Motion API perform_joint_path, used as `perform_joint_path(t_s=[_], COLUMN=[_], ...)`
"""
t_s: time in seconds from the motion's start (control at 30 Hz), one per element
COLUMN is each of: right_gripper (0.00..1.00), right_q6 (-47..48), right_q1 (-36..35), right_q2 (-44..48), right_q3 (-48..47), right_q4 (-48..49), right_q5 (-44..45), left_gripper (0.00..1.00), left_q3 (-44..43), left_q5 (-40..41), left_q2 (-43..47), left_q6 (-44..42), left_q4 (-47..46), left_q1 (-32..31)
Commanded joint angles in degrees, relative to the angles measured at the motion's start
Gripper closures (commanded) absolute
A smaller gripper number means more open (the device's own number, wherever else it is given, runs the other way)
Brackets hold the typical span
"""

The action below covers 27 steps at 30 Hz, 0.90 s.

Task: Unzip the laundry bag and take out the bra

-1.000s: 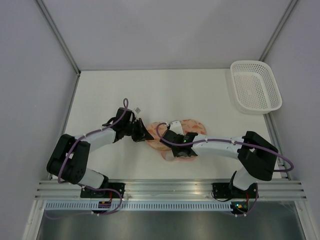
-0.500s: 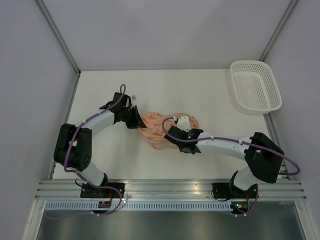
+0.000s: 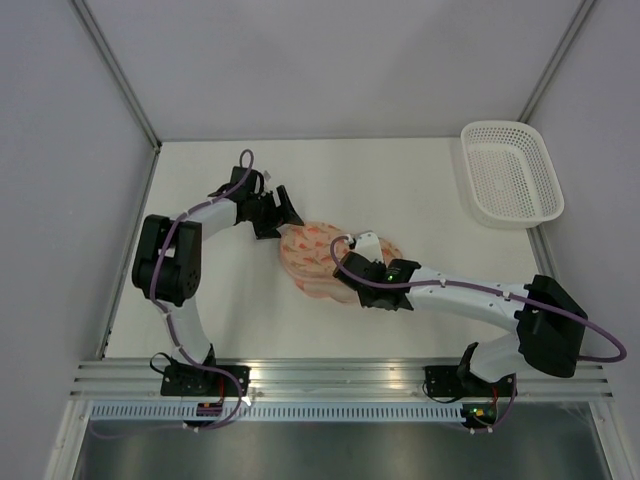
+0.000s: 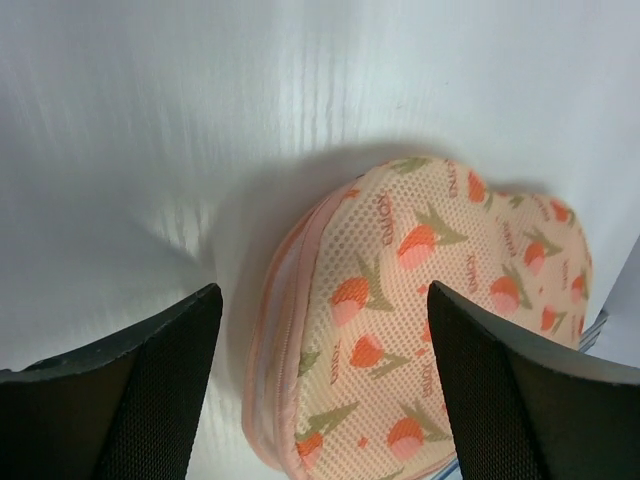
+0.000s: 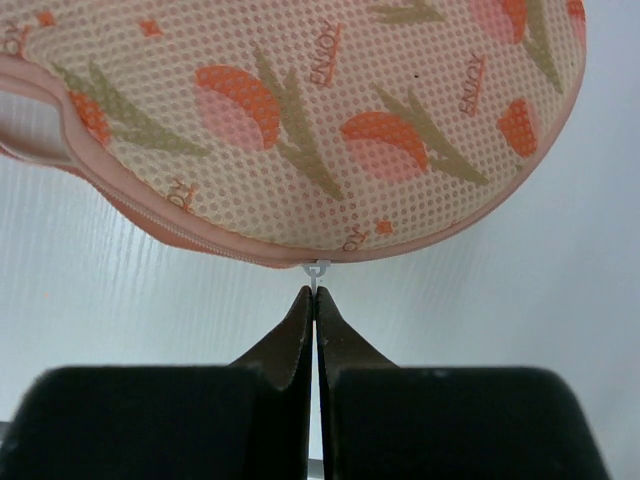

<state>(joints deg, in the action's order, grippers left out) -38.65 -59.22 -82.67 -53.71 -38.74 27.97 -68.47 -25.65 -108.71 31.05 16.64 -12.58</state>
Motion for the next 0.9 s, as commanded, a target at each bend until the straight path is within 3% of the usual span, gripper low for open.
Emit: perform_joint_path(t_s=[0.0,0.13,0.37,0.57,0.73,0.87], right_gripper=[0.99,1.00,1.00,0.99,1.00,1.00], right_q6=[0.86,1.65,6.66,8.77,9.04,8.77], right_q1=[-1.24,-2.30,-3.97,-4.06,-4.24,-4.41], right_q2=[1.82,0.41,-1.43,-6.17,-9.43,-9.61], right_q3=[0.36,0.01,1.42,-1.29,-3.06,-3.59], right_q4=[-0.99,0.94,15.34,21.51,23.36,23.71], right_q5=[-1.95,-4.14,-21.88,-30.33,-33.06,-32.54], left_gripper=[0.13,0.12,0.12,0.08,0.02,0.01], left_q3=[-0.45,8.77,33.35,43.40,46.58,48.43], left_q5=[2.51,3.77,0.17,-3.35,-1.43,-1.15], left_q2=[3.13,11.38,32.19,50.66,55.35,51.68], left_q6=[4.02,9.10,18.33,28.51,35.21,37.77], left_q4=[-4.34,-5.13,-6.80,-8.64,-10.92,-15.40], left_q1=[0.10,0.10,-0.52,-1.57,-4.90,-7.10])
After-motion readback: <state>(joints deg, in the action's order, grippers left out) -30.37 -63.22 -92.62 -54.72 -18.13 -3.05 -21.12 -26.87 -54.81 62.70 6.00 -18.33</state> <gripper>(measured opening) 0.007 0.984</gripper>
